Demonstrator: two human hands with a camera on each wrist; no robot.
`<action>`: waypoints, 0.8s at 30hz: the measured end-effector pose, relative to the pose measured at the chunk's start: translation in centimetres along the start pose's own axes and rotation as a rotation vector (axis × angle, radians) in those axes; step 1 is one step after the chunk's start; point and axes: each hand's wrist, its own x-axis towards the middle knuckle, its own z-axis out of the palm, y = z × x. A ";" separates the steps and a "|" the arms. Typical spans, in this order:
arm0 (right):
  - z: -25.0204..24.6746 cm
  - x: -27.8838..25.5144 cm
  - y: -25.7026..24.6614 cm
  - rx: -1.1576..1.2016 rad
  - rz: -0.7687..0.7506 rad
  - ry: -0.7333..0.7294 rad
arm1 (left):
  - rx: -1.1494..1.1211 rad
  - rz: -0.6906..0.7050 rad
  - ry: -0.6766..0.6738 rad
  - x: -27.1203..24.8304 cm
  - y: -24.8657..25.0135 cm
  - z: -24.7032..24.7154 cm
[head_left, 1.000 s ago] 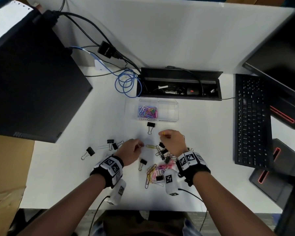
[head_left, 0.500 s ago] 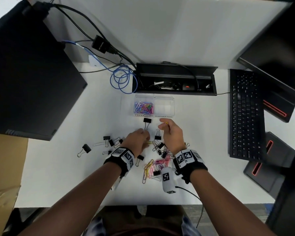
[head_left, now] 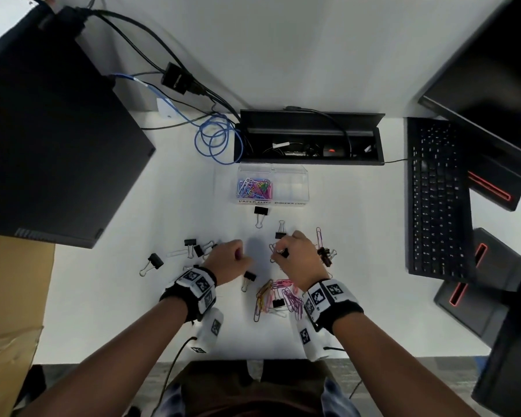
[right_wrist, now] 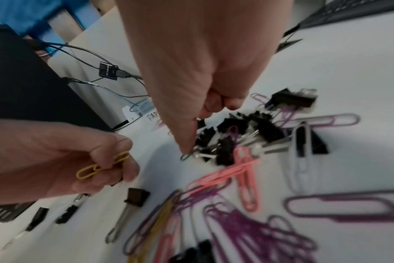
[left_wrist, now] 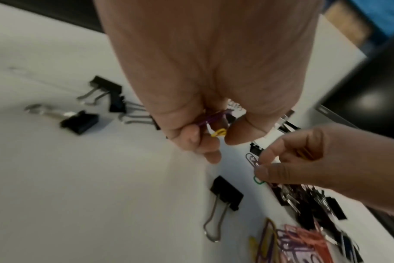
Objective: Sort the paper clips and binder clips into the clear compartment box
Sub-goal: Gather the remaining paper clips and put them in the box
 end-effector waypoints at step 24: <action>-1.4 -1.7 -0.1 0.093 -0.089 -0.273 | 0.301 0.264 -0.057 -4.0 -1.2 4.4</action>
